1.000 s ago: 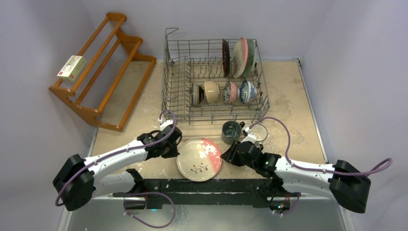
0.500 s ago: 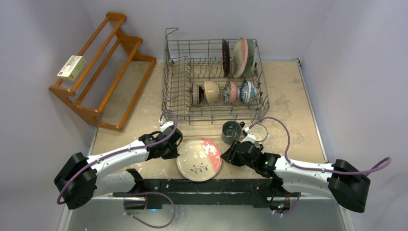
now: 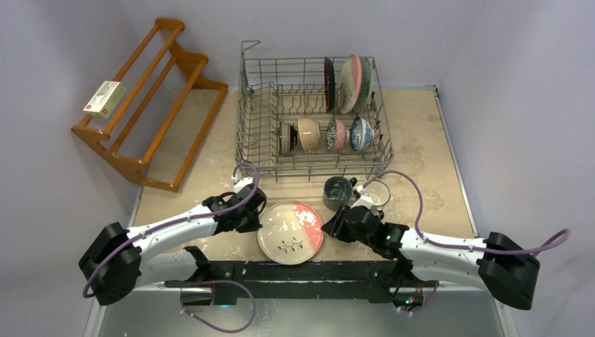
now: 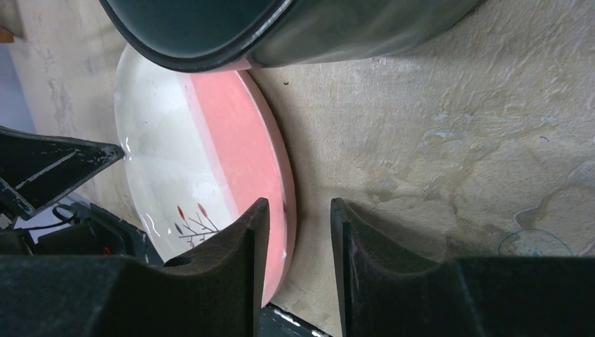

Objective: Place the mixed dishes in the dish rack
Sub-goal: Pick up the plate from the corner of the board.

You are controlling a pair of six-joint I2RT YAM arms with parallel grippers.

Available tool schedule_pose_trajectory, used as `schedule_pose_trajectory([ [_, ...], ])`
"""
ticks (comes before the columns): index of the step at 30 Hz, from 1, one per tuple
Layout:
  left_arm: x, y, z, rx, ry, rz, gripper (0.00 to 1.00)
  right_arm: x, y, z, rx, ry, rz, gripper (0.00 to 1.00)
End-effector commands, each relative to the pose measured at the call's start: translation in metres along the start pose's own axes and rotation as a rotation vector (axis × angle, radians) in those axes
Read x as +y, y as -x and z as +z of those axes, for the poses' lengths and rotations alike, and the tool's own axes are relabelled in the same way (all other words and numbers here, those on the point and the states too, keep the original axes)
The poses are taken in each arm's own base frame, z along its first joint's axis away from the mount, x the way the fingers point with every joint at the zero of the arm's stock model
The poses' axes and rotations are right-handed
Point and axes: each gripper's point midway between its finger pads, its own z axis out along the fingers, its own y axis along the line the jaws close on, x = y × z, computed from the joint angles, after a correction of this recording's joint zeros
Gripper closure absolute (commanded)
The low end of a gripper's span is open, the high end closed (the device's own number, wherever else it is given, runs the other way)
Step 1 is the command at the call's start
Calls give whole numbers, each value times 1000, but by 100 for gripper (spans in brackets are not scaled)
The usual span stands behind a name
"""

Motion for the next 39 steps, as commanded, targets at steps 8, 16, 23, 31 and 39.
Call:
schedule_pose_trajectory([
  [8, 37, -21, 15, 16, 124, -29, 100, 4, -8, 6, 29, 48, -3, 59],
  [16, 43, -20, 14, 2, 152, -24, 100, 6, -25, 10, 88, 121, 30, 55],
  [23, 43, -21, 15, 8, 152, -16, 100, 16, -33, 10, 122, 199, 66, 54],
  [31, 36, -23, 16, 21, 129, 0, 100, 40, -31, 5, 131, 319, 96, 54],
  [39, 28, -39, 26, 74, 77, -7, 100, 66, -17, -9, 85, 441, 133, 54],
])
